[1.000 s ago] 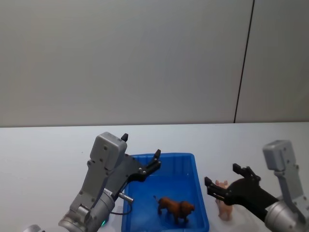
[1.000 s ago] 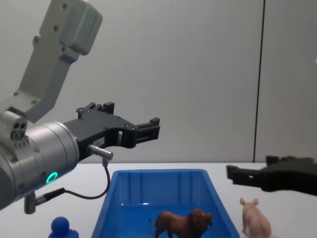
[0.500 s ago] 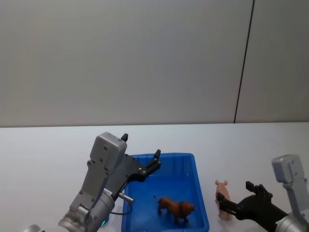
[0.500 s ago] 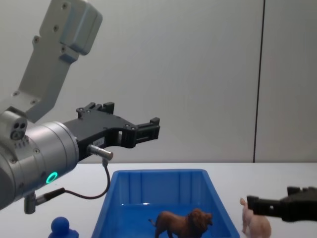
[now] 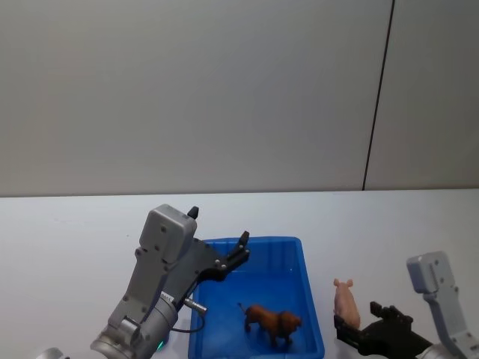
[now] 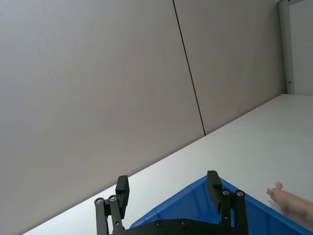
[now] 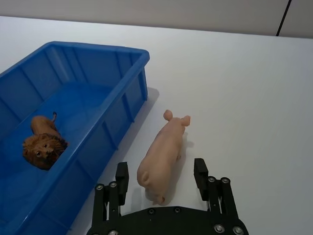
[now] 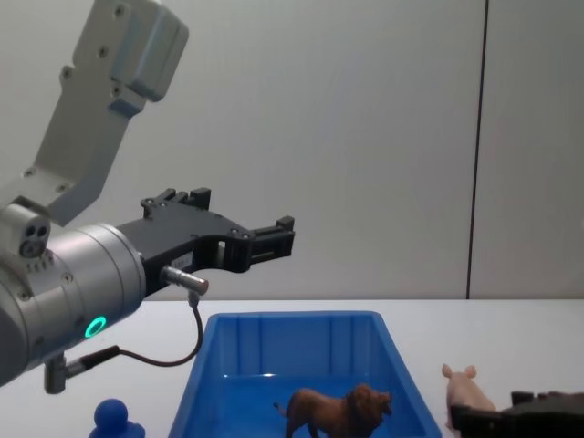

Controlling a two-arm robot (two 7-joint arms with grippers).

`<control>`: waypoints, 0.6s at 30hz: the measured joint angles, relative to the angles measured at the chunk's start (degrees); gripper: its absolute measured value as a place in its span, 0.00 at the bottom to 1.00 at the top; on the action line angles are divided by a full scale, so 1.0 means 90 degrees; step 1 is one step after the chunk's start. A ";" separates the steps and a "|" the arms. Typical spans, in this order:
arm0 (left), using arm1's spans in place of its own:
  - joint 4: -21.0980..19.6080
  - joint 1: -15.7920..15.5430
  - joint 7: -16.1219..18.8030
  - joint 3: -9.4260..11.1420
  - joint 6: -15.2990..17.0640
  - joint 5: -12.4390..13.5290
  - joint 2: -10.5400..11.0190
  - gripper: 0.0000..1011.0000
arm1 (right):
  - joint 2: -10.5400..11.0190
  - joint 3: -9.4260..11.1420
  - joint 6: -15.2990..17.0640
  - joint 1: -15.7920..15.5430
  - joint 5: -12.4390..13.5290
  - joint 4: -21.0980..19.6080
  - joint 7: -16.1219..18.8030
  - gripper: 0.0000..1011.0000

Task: Pick up the two dolls from the table and place them into the box.

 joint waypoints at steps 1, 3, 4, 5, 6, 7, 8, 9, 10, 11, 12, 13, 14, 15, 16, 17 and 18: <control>0.0000 0.0000 0.0000 0.0000 0.0000 0.0000 0.0000 0.99 | -0.0013 -0.0007 0.0012 0.0012 -0.0001 0.0029 -0.0001 0.81; 0.0000 0.0000 0.0000 0.0000 0.0000 0.0000 0.0000 0.99 | -0.0048 -0.0024 0.0043 0.0045 -0.0006 0.0094 -0.0006 0.76; 0.0000 0.0000 0.0000 0.0000 0.0000 0.0000 0.0000 0.99 | -0.0066 -0.0032 0.0058 0.0064 -0.0011 0.0124 -0.0011 0.76; 0.0000 0.0000 0.0000 0.0000 0.0000 0.0000 0.0000 0.99 | -0.0075 -0.0036 0.0065 0.0072 -0.0014 0.0148 -0.0014 0.70; 0.0000 0.0000 0.0000 0.0000 0.0000 0.0000 0.0000 0.99 | -0.0085 -0.0040 0.0076 0.0084 -0.0019 0.0163 -0.0020 0.68; 0.0000 0.0000 0.0000 0.0000 0.0000 0.0000 0.0000 0.99 | -0.0098 -0.0046 0.0087 0.0098 -0.0025 0.0192 -0.0026 0.62; 0.0000 0.0000 0.0000 0.0000 0.0000 0.0000 0.0000 0.99 | -0.0103 -0.0048 0.0092 0.0103 -0.0028 0.0200 -0.0029 0.61; 0.0000 0.0000 0.0000 0.0000 0.0000 0.0000 0.0000 0.99 | -0.0109 -0.0050 0.0096 0.0111 -0.0032 0.0212 -0.0033 0.58; 0.0000 0.0000 0.0000 0.0000 0.0000 0.0000 0.0000 0.99 | -0.0115 -0.0051 0.0100 0.0119 -0.0037 0.0221 -0.0040 0.57; 0.0000 0.0000 0.0000 0.0000 0.0000 0.0000 0.0000 0.99 | -0.0123 -0.0055 0.0101 0.0128 -0.0049 0.0234 -0.0050 0.50; 0.0000 0.0000 0.0000 0.0000 0.0000 0.0000 0.0000 0.99 | -0.0126 -0.0056 0.0101 0.0132 -0.0054 0.0239 -0.0055 0.49; 0.0000 0.0000 0.0000 0.0000 0.0000 0.0000 0.0000 0.99 | -0.0133 -0.0059 0.0101 0.0141 -0.0070 0.0244 -0.0066 0.44; 0.0000 0.0000 0.0000 0.0000 0.0000 0.0000 0.0000 0.99 | -0.0133 -0.0059 0.0101 0.0141 -0.0070 0.0244 -0.0066 0.42; 0.0000 0.0000 0.0000 0.0000 0.0000 0.0000 0.0000 0.99 | -0.0137 -0.0060 0.0091 0.0147 -0.0093 0.0245 -0.0081 0.39; 0.0000 0.0000 0.0000 0.0000 0.0000 0.0000 0.0000 0.99 | -0.0139 -0.0062 0.0082 0.0150 -0.0106 0.0245 -0.0087 0.38; 0.0000 0.0000 0.0000 0.0000 0.0000 0.0000 0.0000 0.99 | -0.0141 -0.0065 0.0054 0.0155 -0.0138 0.0245 -0.0102 0.37; 0.0000 0.0000 0.0000 0.0000 0.0000 0.0000 0.0000 0.99 | -0.0142 -0.0066 0.0041 0.0157 -0.0152 0.0242 -0.0107 0.37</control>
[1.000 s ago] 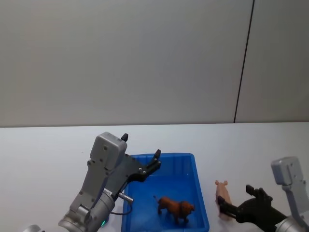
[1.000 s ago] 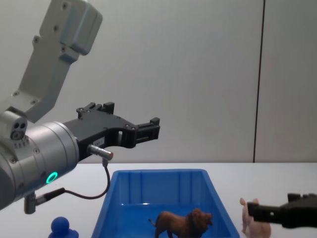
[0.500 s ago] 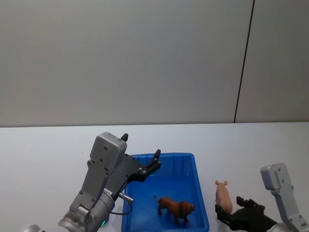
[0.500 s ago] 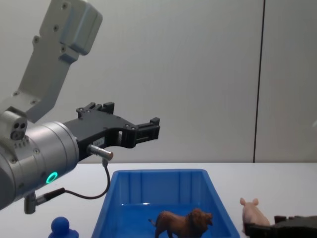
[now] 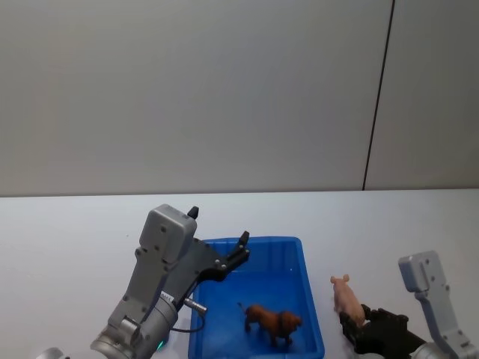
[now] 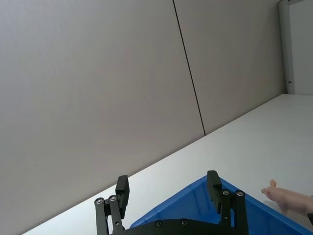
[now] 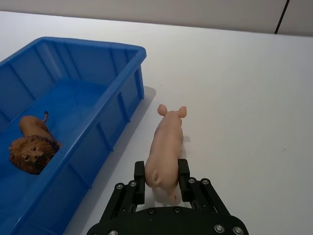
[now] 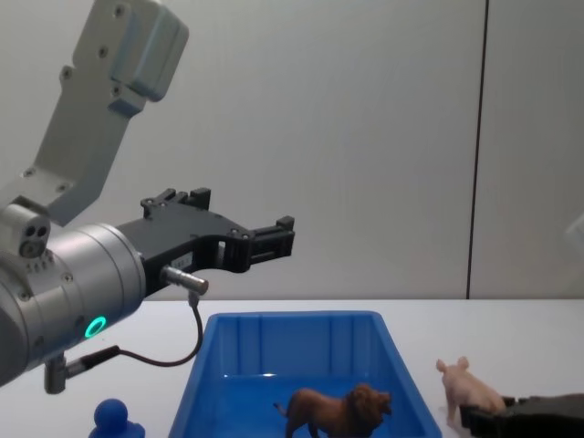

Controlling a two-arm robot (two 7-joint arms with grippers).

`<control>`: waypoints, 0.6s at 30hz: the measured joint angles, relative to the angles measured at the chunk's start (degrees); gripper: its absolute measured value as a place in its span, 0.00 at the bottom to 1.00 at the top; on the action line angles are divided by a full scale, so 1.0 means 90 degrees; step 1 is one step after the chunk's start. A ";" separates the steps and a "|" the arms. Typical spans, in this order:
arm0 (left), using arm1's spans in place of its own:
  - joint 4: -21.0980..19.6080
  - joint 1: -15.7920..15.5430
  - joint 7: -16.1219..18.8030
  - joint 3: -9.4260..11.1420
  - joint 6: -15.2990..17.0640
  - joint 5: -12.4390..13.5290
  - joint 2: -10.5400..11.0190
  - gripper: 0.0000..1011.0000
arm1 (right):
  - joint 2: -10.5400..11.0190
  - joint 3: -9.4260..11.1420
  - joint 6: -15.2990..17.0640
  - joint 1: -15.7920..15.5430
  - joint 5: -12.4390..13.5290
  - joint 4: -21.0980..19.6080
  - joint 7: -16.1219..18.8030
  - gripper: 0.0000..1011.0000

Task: Pick up the two dolls from the table and place them into the box.

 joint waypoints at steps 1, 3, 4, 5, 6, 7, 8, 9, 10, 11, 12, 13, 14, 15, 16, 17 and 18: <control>0.0000 0.0000 0.0000 0.0000 0.0000 0.0000 0.0000 0.99 | 0.0000 -0.0001 -0.0023 0.0002 -0.0022 -0.0004 -0.0008 0.37; 0.0000 0.0000 0.0000 0.0000 0.0000 0.0000 0.0000 0.99 | 0.0000 -0.0004 -0.0091 0.0005 -0.0079 -0.0030 -0.0025 0.37; 0.0000 0.0000 0.0000 0.0000 0.0000 0.0000 0.0000 0.99 | 0.0000 -0.0004 -0.0114 0.0006 -0.0099 -0.0041 -0.0031 0.37; 0.0000 0.0000 0.0000 0.0000 0.0000 0.0000 0.0000 0.99 | 0.0000 -0.0005 -0.0132 0.0007 -0.0113 -0.0055 -0.0036 0.37; 0.0000 0.0000 0.0000 0.0000 0.0000 0.0000 0.0000 0.99 | 0.0002 -0.0007 -0.0192 0.0010 -0.0163 -0.0087 -0.0047 0.37; 0.0000 0.0000 0.0000 0.0000 0.0000 0.0000 0.0000 0.99 | 0.0004 -0.0007 -0.0225 0.0012 -0.0192 -0.0103 -0.0052 0.37; 0.0000 0.0000 0.0000 0.0000 0.0000 0.0000 0.0000 0.99 | 0.0005 -0.0007 -0.0253 0.0014 -0.0217 -0.0120 -0.0054 0.37; 0.0000 0.0000 0.0000 0.0000 0.0000 0.0000 0.0000 0.99 | 0.0006 -0.0008 -0.0280 0.0019 -0.0239 -0.0144 -0.0055 0.37; 0.0000 0.0000 0.0000 0.0000 0.0000 0.0000 0.0000 0.99 | 0.0008 -0.0009 -0.0343 0.0029 -0.0289 -0.0185 -0.0055 0.37; 0.0000 0.0000 0.0000 0.0000 0.0000 0.0000 0.0000 0.99 | 0.0009 -0.0009 -0.0395 0.0045 -0.0332 -0.0235 -0.0052 0.37; 0.0000 0.0000 0.0000 0.0000 0.0000 0.0000 0.0000 0.99 | 0.0009 -0.0009 -0.0419 0.0050 -0.0351 -0.0251 -0.0041 0.37; 0.0000 0.0000 0.0000 0.0000 0.0000 0.0000 0.0000 0.99 | 0.0010 -0.0009 -0.0441 0.0065 -0.0368 -0.0285 -0.0028 0.37; 0.0000 0.0000 0.0000 0.0000 0.0000 0.0000 0.0000 0.99 | 0.0010 -0.0009 -0.0469 0.0078 -0.0391 -0.0309 -0.0003 0.37; 0.0000 0.0000 0.0000 0.0000 0.0000 0.0000 0.0000 0.99 | 0.0008 -0.0008 -0.0508 0.0106 -0.0423 -0.0358 0.0046 0.37; 0.0000 0.0000 0.0000 0.0000 0.0000 0.0000 0.0000 0.99 | 0.0006 -0.0008 -0.0525 0.0123 -0.0435 -0.0383 0.0073 0.37; 0.0000 0.0000 0.0000 0.0000 0.0000 0.0000 0.0000 0.99 | 0.0002 -0.0007 -0.0539 0.0149 -0.0448 -0.0414 0.0103 0.37; 0.0000 0.0000 0.0000 0.0001 0.0000 0.0000 0.0000 0.99 | -0.0002 -0.0007 -0.0553 0.0168 -0.0459 -0.0433 0.0141 0.37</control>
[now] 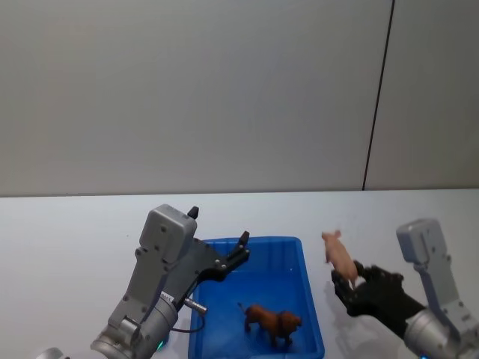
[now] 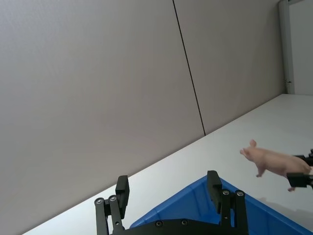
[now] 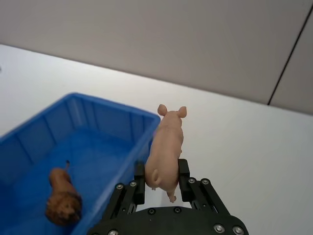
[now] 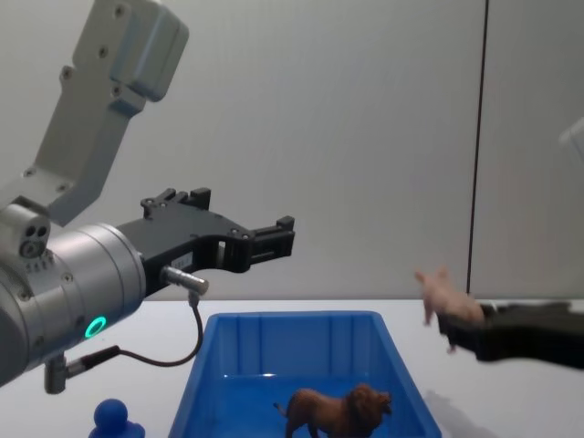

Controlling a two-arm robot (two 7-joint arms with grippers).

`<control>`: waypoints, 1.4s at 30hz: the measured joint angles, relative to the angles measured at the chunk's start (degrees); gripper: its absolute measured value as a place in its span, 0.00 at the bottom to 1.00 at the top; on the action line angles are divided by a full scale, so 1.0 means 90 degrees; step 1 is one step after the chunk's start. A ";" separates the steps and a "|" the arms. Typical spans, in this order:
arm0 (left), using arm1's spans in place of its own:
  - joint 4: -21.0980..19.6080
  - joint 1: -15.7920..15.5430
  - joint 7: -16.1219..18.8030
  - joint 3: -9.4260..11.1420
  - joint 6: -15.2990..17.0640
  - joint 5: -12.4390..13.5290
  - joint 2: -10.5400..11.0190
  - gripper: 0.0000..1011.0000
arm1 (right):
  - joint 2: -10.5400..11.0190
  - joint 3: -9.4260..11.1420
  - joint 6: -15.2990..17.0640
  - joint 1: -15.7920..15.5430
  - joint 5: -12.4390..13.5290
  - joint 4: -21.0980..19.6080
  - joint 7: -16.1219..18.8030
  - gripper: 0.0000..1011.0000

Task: Pick up the two dolls from the table and place them into the box.

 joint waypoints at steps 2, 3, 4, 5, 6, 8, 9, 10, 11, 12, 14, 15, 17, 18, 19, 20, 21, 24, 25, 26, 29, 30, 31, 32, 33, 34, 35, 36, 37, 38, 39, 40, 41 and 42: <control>0.0000 0.0000 0.0000 0.0000 0.0000 0.0000 0.0000 0.99 | -0.0019 0.0000 -0.0028 0.0067 -0.0028 -0.0050 0.0117 0.37; 0.0000 0.0000 0.0000 0.0000 0.0000 0.0000 0.0000 0.99 | -0.0027 0.0000 -0.0032 0.0093 -0.0035 -0.0062 0.0161 0.37; 0.0000 0.0000 0.0000 0.0000 0.0000 0.0000 0.0000 0.99 | -0.0051 -0.0004 -0.0033 0.0160 -0.0047 -0.0083 0.0247 0.37; 0.0000 0.0000 0.0000 -0.0001 0.0000 0.0000 0.0000 0.99 | -0.0061 -0.0007 -0.0033 0.0186 -0.0054 -0.0088 0.0293 0.37; 0.0000 0.0000 0.0000 0.0000 0.0000 0.0000 0.0000 0.99 | -0.0075 -0.0012 -0.0032 0.0217 -0.0061 -0.0091 0.0355 0.37; 0.0000 0.0000 0.0000 0.0000 0.0000 0.0000 0.0000 0.99 | -0.0125 -0.0034 0.0000 0.0324 -0.0077 -0.0091 0.0519 0.37; 0.0000 0.0000 0.0000 0.0000 0.0000 0.0000 0.0000 0.99 | -0.0161 -0.0053 0.0028 0.0392 -0.0086 -0.0075 0.0597 0.37; 0.0000 0.0000 0.0000 0.0000 0.0000 0.0000 0.0000 0.99 | -0.0179 -0.0062 0.0054 0.0423 -0.0092 -0.0061 0.0665 0.37; 0.0000 0.0000 0.0000 -0.0001 0.0000 0.0000 0.0000 0.99 | -0.0201 -0.0073 0.0074 0.0456 -0.0097 -0.0043 0.0711 0.37; 0.0000 0.0000 0.0000 0.0000 0.0000 0.0000 0.0000 0.99 | -0.0229 -0.0089 0.0094 0.0498 -0.0102 -0.0020 0.0758 0.37; 0.0000 0.0000 0.0000 0.0000 0.0000 0.0000 0.0000 0.99 | -0.0272 -0.0115 0.0145 0.0563 -0.0115 0.0028 0.0866 0.37; 0.0000 0.0000 0.0000 0.0000 0.0000 0.0000 0.0000 0.99 | -0.0322 -0.0150 0.0187 0.0633 -0.0126 0.0097 0.0952 0.37; 0.0000 0.0000 0.0000 -0.0001 0.0000 0.0000 0.0000 0.99 | -0.0368 -0.0182 0.0226 0.0690 -0.0138 0.0161 0.1036 0.38; 0.0000 0.0000 0.0000 0.0000 0.0000 0.0000 0.0000 0.99 | -0.0412 -0.0212 0.0258 0.0745 -0.0149 0.0226 0.1107 0.43; 0.0000 0.0000 0.0000 0.0000 0.0000 0.0000 0.0000 0.99 | -0.0436 -0.0228 0.0276 0.0771 -0.0157 0.0263 0.1156 0.44; 0.0000 0.0000 0.0000 0.0000 0.0000 0.0000 0.0000 0.99 | -0.0484 -0.0263 0.0299 0.0824 -0.0169 0.0348 0.1223 0.47; 0.0000 0.0000 0.0000 -0.0001 0.0000 0.0000 0.0000 0.99 | -0.0503 -0.0278 0.0312 0.0844 -0.0177 0.0382 0.1262 0.53; 0.0000 0.0000 0.0000 0.0000 0.0000 0.0000 0.0000 0.99 | -0.0568 -0.0329 0.0333 0.0916 -0.0202 0.0504 0.1355 0.61; 0.0000 0.0000 0.0000 0.0000 0.0000 0.0000 0.0000 0.99 | -0.0585 -0.0343 0.0336 0.0934 -0.0207 0.0539 0.1373 0.65; 0.0000 0.0000 0.0000 0.0000 0.0000 0.0000 0.0000 0.99 | -0.0595 -0.0352 0.0337 0.0945 -0.0213 0.0561 0.1389 0.67; 0.0000 0.0000 0.0000 0.0000 0.0000 0.0000 0.0000 0.99 | -0.0618 -0.0380 0.0332 0.0978 -0.0240 0.0643 0.1442 0.78; 0.0000 0.0000 0.0000 0.0000 0.0000 0.0000 0.0000 0.99 | -0.0618 -0.0380 0.0324 0.0979 -0.0245 0.0652 0.1447 0.80; 0.0000 0.0000 0.0000 0.0000 0.0000 0.0000 0.0000 0.99 | -0.0616 -0.0381 0.0317 0.0979 -0.0248 0.0658 0.1450 0.82; 0.0000 0.0000 0.0000 0.0000 0.0000 0.0000 0.0000 0.99 | -0.0604 -0.0380 0.0297 0.0979 -0.0251 0.0663 0.1452 0.84; 0.0000 0.0000 0.0000 0.0000 0.0000 0.0000 0.0000 0.99 | -0.0595 -0.0377 0.0283 0.0975 -0.0252 0.0663 0.1452 0.89; 0.0000 0.0000 0.0000 -0.0001 0.0000 0.0000 0.0000 0.99 | -0.0583 -0.0373 0.0272 0.0968 -0.0252 0.0663 0.1452 0.91; 0.0000 0.0000 0.0000 0.0000 0.0000 0.0000 0.0000 0.99 | -0.0571 -0.0367 0.0253 0.0958 -0.0252 0.0662 0.1452 0.95; 0.0000 0.0000 0.0000 0.0000 0.0000 0.0000 0.0000 0.99 | -0.0533 -0.0346 0.0221 0.0929 -0.0251 0.0648 0.1446 0.97; 0.0000 0.0000 0.0000 0.0000 0.0000 0.0000 0.0000 0.99 | -0.0515 -0.0335 0.0203 0.0915 -0.0246 0.0636 0.1441 0.98; 0.0000 0.0000 0.0000 -0.0001 0.0000 0.0000 0.0000 0.99 | -0.0501 -0.0327 0.0184 0.0904 -0.0239 0.0626 0.1435 0.99; 0.0000 0.0000 -0.0001 0.0000 0.0000 0.0000 0.0000 0.99 | -0.0473 -0.0311 0.0165 0.0880 -0.0230 0.0605 0.1428 0.99; 0.0000 0.0000 0.0000 -0.0001 0.0000 0.0000 0.0000 0.99 | -0.0420 -0.0279 0.0114 0.0831 -0.0200 0.0561 0.1406 0.99; 0.0000 0.0000 0.0000 -0.0001 0.0000 0.0000 0.0000 0.99 | -0.0404 -0.0270 0.0093 0.0809 -0.0186 0.0546 0.1397 0.99; 0.0000 0.0000 0.0000 0.0000 0.0000 0.0000 0.0000 0.99 | -0.0345 -0.0235 0.0041 0.0761 -0.0145 0.0491 0.1375 0.99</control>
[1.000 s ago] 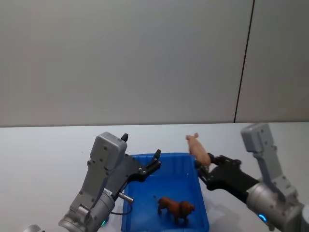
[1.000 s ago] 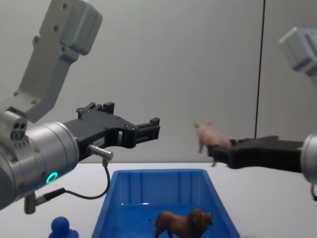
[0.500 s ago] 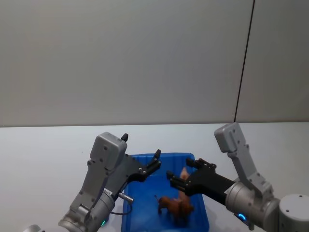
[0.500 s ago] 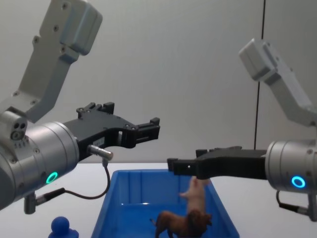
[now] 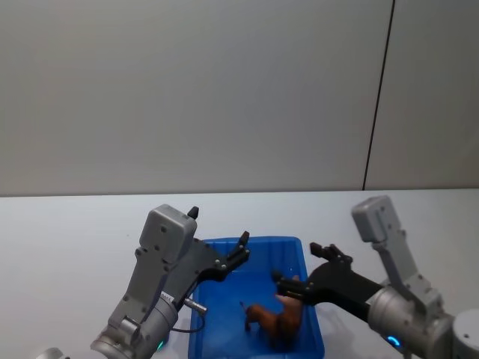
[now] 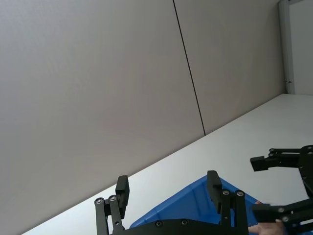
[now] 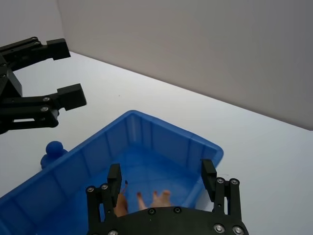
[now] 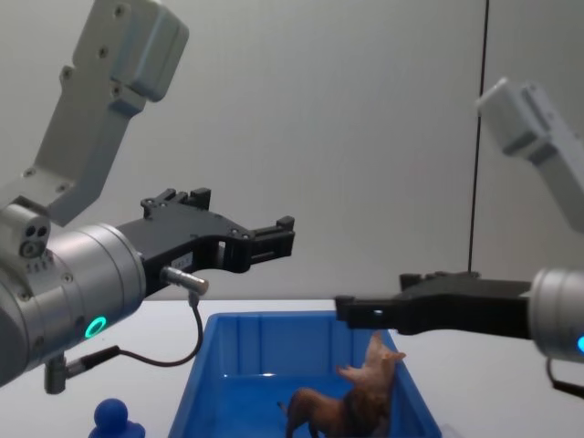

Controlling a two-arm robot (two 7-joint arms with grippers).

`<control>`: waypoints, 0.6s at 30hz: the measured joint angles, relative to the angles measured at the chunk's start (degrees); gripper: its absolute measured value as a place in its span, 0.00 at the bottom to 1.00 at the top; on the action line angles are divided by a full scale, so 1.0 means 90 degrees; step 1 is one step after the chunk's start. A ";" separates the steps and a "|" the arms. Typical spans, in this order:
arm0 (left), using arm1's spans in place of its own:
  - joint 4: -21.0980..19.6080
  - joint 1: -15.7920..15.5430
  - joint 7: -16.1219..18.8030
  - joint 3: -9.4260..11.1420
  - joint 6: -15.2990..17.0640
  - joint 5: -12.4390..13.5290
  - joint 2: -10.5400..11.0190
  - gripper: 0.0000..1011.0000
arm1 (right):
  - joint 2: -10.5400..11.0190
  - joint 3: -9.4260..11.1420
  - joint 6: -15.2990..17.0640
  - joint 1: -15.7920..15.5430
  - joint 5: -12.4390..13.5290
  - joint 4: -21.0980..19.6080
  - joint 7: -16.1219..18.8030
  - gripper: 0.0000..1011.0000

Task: Pick up the two dolls from the table and place them into the box.

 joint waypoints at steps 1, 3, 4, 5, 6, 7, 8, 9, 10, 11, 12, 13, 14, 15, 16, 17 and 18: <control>0.0000 0.0000 -0.0001 0.0000 0.0000 0.0000 0.0000 0.99 | 0.0027 0.0015 -0.0024 -0.0026 0.0019 -0.0024 -0.0012 0.99; 0.0000 0.0000 0.0000 0.0000 0.0000 0.0000 0.0000 0.99 | 0.0111 0.0065 -0.0096 -0.0107 0.0077 -0.0098 -0.0043 0.99; 0.0000 0.0000 -0.0001 0.0000 0.0000 0.0000 0.0000 0.99 | 0.0148 0.0089 -0.0122 -0.0142 0.0097 -0.0130 -0.0056 0.99; 0.0000 0.0000 0.0000 0.0000 0.0000 0.0000 0.0000 0.99 | 0.0175 0.0107 -0.0153 -0.0170 0.0125 -0.0154 -0.0078 0.99; 0.0000 0.0000 0.0000 0.0000 0.0000 0.0000 0.0000 0.99 | 0.0204 0.0125 -0.0174 -0.0198 0.0145 -0.0180 -0.0093 0.99; 0.0000 0.0000 0.0000 0.0000 0.0000 0.0000 0.0000 0.99 | 0.0258 0.0159 -0.0218 -0.0253 0.0184 -0.0228 -0.0132 0.99; 0.0000 0.0000 -0.0001 0.0000 0.0000 0.0000 0.0000 0.99 | 0.0296 0.0182 -0.0238 -0.0289 0.0205 -0.0257 -0.0154 0.99; 0.0000 0.0000 0.0000 0.0000 0.0000 0.0000 0.0000 0.99 | 0.0322 0.0199 -0.0265 -0.0317 0.0230 -0.0279 -0.0183 0.99; 0.0000 0.0000 0.0000 0.0000 0.0000 0.0000 0.0000 0.99 | 0.0348 0.0217 -0.0286 -0.0344 0.0250 -0.0300 -0.0205 0.99; 0.0000 0.0000 0.0000 0.0000 0.0000 0.0000 0.0000 0.99 | 0.0408 0.0254 -0.0329 -0.0410 0.0287 -0.0348 -0.0252 0.99; 0.0000 0.0000 0.0000 0.0000 0.0000 0.0000 0.0000 0.99 | 0.0425 0.0264 -0.0350 -0.0428 0.0304 -0.0360 -0.0275 0.99; 0.0000 0.0000 0.0000 0.0000 0.0000 0.0000 0.0000 0.99 | 0.0460 0.0284 -0.0377 -0.0463 0.0326 -0.0385 -0.0302 0.99; 0.0000 0.0000 -0.0001 0.0000 0.0000 0.0000 0.0000 0.99 | 0.0511 0.0316 -0.0415 -0.0516 0.0358 -0.0422 -0.0340 0.99; 0.0000 0.0000 -0.0001 0.0000 0.0000 0.0000 0.0000 0.99 | 0.0535 0.0331 -0.0433 -0.0541 0.0374 -0.0440 -0.0358 0.99; 0.0000 0.0000 0.0000 0.0000 0.0000 0.0000 0.0000 0.99 | 0.0576 0.0359 -0.0468 -0.0587 0.0404 -0.0476 -0.0395 0.99; 0.0000 0.0002 -0.0001 -0.0001 0.0000 0.0000 0.0000 0.99 | 0.0576 0.0359 -0.0468 -0.0587 0.0404 -0.0476 -0.0395 0.99; 0.0000 0.0004 0.0000 -0.0002 0.0003 0.0000 0.0000 0.99 | 0.0611 0.0381 -0.0495 -0.0626 0.0427 -0.0502 -0.0426 0.99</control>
